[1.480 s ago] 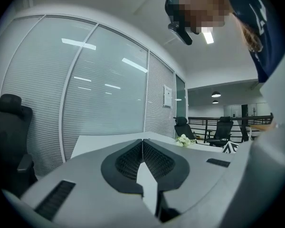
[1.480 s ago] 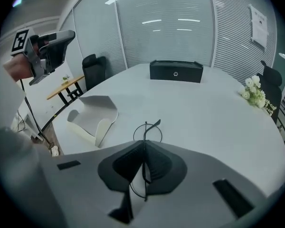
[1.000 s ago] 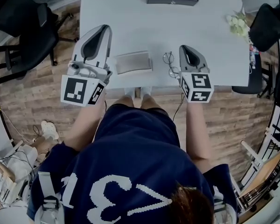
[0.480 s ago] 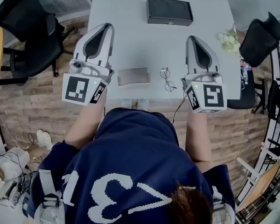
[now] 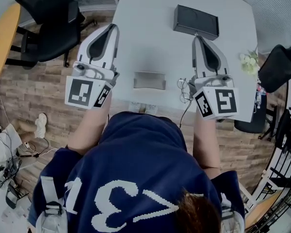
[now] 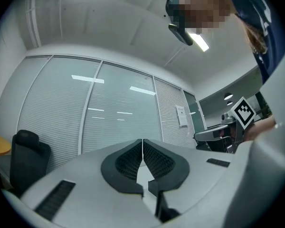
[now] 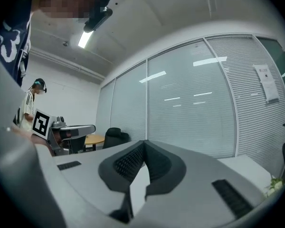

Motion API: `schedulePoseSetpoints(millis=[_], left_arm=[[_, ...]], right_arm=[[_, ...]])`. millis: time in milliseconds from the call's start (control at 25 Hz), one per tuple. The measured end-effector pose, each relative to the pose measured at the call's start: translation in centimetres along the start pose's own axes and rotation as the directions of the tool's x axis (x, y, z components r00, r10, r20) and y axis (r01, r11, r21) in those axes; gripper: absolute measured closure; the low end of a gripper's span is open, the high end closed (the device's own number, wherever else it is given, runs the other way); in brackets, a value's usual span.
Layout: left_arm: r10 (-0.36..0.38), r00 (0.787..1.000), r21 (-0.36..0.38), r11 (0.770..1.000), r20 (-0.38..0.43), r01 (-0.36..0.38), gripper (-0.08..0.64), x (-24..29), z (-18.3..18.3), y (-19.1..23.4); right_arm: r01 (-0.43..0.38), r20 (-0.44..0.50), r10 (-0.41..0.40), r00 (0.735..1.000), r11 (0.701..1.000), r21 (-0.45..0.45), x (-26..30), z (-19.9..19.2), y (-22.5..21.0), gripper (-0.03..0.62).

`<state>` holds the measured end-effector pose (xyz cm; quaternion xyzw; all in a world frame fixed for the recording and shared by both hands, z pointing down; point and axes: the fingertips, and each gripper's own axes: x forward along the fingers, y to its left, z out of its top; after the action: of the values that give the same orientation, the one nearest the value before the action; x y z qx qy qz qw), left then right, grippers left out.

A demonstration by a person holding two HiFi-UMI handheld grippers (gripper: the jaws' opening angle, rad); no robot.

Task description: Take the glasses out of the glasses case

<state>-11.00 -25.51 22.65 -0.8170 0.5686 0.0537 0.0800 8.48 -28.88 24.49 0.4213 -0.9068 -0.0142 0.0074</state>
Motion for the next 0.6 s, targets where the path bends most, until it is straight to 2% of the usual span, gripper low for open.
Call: schedulePoseSetpoints(millis=[200, 600], left_arm=[[0.015, 1.0, -0.003, 1.0, -0.001, -0.015, 0.54, -0.54, 0.07, 0.45], [0.004, 1.0, -0.013, 1.0, -0.003, -0.004, 0.54, -0.52, -0.21, 0.5]], right_arm=[[-0.017, 0.005, 0.017, 1.0, 0.999, 0.039, 0.47, 0.05, 0.61, 0.568], [0.009, 0.0, -0.009, 1.0, 0.998, 0.069, 0.83, -0.03, 0.64, 0.568]])
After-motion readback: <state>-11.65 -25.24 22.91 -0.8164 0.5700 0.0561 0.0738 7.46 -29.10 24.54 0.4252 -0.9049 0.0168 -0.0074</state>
